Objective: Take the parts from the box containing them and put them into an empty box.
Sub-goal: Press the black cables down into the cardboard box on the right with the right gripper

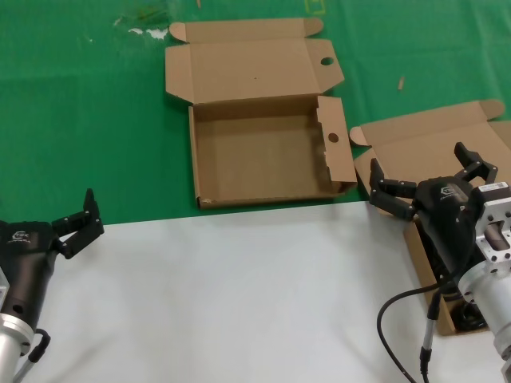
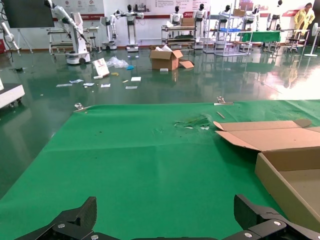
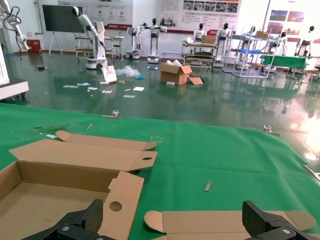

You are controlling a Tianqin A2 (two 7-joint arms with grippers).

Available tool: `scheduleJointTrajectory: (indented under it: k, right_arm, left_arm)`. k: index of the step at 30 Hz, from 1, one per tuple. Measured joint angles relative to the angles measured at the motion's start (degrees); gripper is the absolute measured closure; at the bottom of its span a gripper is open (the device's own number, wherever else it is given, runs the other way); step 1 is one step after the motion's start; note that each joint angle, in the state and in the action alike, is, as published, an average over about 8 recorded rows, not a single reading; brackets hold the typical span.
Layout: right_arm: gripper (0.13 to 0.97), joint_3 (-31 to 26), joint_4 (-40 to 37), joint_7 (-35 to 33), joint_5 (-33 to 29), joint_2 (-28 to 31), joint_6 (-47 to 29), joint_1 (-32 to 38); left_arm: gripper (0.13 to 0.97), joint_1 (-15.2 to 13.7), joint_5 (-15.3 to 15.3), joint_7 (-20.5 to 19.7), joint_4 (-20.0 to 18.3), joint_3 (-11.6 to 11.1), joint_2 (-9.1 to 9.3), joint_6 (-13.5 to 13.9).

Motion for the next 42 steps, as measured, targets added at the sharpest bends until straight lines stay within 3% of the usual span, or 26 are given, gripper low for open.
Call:
scheduleJointTrajectory:
  k: [23, 29, 35, 42]
  right_arm:
    - [0.129, 0.00, 0.00, 0.00, 0.00, 0.00, 0.00, 0.00]
    - [0.129, -1.09, 0.18, -0.13, 0.49, 0.99, 1.24, 0.19]
    - [0.129, -7.21, 1.80, -1.11, 6.90, 7.47, 7.11, 1.27]
    - [0.129, -16.06, 5.17, -4.67, 19.26, 21.49, 10.10, 4.16]
  left_arm:
    - [0.140, 0.00, 0.00, 0.00, 0.00, 0.00, 0.00, 0.00]
    - [0.190, 0.00, 0.00, 0.00, 0.00, 0.00, 0.00, 0.00]
    - [0.256, 0.00, 0.00, 0.00, 0.00, 0.00, 0.00, 0.00]
    - [0.364, 0.00, 0.00, 0.00, 0.00, 0.00, 0.00, 0.00]
